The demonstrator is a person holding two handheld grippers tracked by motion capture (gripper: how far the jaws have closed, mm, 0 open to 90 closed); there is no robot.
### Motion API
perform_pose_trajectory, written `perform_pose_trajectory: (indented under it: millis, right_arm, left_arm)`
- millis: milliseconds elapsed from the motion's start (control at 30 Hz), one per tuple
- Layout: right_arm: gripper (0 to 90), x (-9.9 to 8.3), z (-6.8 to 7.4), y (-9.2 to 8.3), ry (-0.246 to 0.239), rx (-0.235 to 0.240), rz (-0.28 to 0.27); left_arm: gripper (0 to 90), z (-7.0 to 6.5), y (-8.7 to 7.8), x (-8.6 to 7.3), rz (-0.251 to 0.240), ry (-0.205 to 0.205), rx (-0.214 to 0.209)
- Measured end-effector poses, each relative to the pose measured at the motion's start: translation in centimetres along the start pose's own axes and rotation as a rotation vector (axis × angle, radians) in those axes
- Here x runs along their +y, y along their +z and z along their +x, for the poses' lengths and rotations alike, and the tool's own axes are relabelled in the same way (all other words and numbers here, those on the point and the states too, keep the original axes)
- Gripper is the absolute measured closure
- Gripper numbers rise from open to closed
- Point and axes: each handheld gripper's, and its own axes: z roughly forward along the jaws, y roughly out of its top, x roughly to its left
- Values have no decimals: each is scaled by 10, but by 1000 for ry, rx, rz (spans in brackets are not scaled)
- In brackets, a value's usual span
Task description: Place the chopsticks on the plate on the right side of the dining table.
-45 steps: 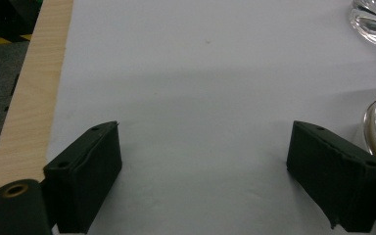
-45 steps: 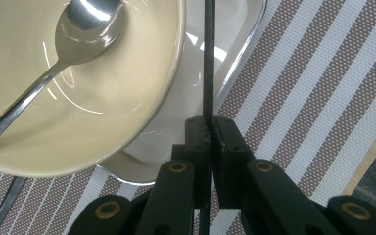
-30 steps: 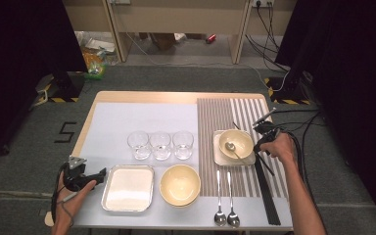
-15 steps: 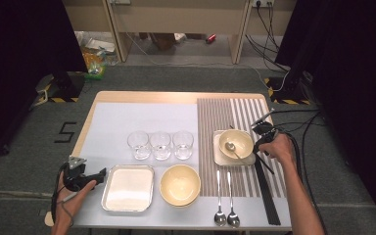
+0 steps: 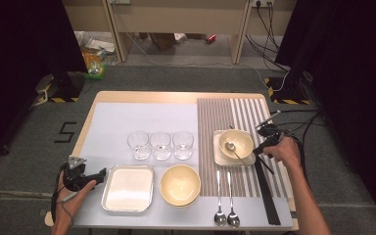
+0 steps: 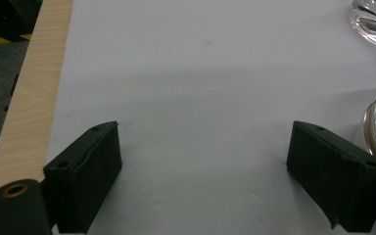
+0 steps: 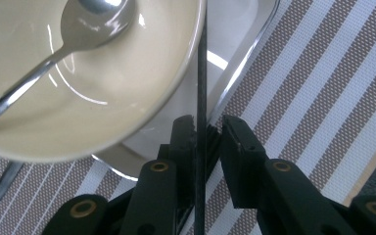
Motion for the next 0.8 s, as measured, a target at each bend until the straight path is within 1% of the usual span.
perform_pose_trajectory:
  millis: [67, 133, 267, 367, 433, 467, 533, 567, 600, 633, 667, 700, 800]
  right_arm:
    - [730, -5, 1, -2, -7, -16, 9]
    - [724, -10, 2, -3, -16, -12, 5]
    - [711, -21, 4, -6, -33, 13, -25]
    - [704, -27, 4, -5, -52, 1, -23]
    - [698, -32, 3, -2, -68, 2, -20]
    - [698, -34, 3, -2, -62, -1, -17]
    - [699, -36, 1, -1, -69, -2, -20]
    - [710, -38, 2, 0, -47, 8, -13]
    - [725, -38, 0, 0, -67, 7, -16]
    - [738, -39, 0, 0, -66, 6, -13]
    - [773, -39, 0, 1, -69, 11, -17]
    - [796, -40, -1, 1, -81, 11, -23]
    - [837, -39, -1, 2, -96, 13, -19]
  left_arm:
    - [123, 0, 0, 0, 0, 0, -1]
    - [123, 0, 0, 0, 0, 0, 0]
    - [123, 0, 0, 0, 0, 1, 0]
    - [123, 0, 0, 0, 0, 1, 1]
    - [123, 0, 0, 0, 1, 1, 1]
    - [122, 0, 0, 0, 0, 1, 0]
    - [123, 0, 0, 0, 0, 1, 1]
    - [123, 0, 0, 0, 2, 2, 1]
    - [123, 0, 0, 0, 1, 1, 1]
    - [123, 0, 0, 0, 0, 1, 1]
    - [123, 0, 0, 0, 1, 1, 0]
    - [123, 0, 0, 0, 0, 0, 1]
    - [122, 0, 0, 0, -1, 1, 2]
